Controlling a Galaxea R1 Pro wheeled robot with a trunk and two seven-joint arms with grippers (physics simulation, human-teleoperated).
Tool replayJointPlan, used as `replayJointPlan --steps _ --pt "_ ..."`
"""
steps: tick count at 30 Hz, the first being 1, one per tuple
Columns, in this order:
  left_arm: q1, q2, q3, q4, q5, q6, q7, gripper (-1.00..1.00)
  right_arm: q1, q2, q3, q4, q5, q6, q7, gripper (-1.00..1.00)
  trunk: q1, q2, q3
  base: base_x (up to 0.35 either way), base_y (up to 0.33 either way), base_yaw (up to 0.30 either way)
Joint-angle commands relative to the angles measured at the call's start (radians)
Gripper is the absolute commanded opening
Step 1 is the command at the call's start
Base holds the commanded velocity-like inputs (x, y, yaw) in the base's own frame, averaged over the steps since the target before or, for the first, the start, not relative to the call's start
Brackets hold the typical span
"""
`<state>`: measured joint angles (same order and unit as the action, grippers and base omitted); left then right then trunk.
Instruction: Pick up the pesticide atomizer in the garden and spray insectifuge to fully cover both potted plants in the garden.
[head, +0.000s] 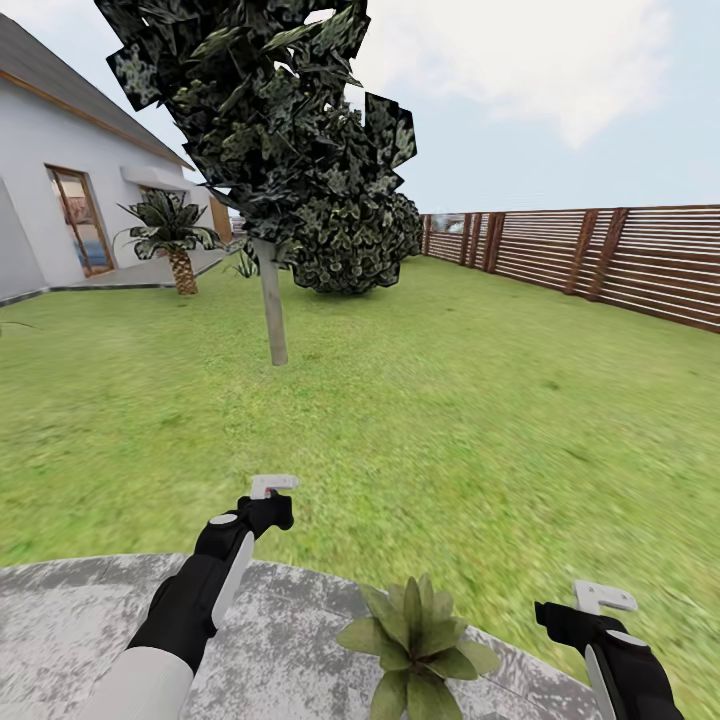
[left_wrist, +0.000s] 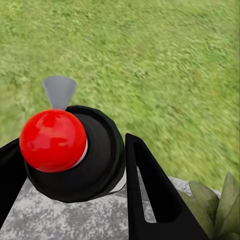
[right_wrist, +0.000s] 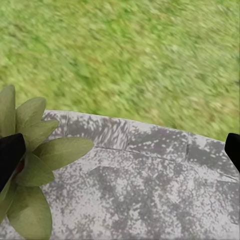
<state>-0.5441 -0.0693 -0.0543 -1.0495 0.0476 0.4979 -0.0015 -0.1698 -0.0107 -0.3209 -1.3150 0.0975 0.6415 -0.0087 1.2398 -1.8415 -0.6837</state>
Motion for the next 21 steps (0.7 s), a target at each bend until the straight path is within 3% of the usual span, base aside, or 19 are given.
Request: replayJointPlan --steps 1,13,21 --pt "0.000 0.000 0.000 -0.001 0.005 0.005 0.000 -1.00 -0.001 0.000 0.000 -0.001 0.010 0.006 0.003 1.00 0.000 -0.001 -0.001 0.000 0.016 -0.001" --pt "0.000 0.000 -0.001 -0.001 0.005 0.005 0.000 -1.00 0.000 0.000 0.000 -0.001 0.010 0.006 0.002 1.00 0.000 -0.001 -0.001 0.005 0.007 0.000" --pt "0.000 0.000 0.000 -0.001 0.005 0.005 0.000 -1.00 0.000 0.000 0.000 -0.001 0.010 0.006 0.002 1.00 0.000 -0.001 -0.001 0.109 0.112 0.000"
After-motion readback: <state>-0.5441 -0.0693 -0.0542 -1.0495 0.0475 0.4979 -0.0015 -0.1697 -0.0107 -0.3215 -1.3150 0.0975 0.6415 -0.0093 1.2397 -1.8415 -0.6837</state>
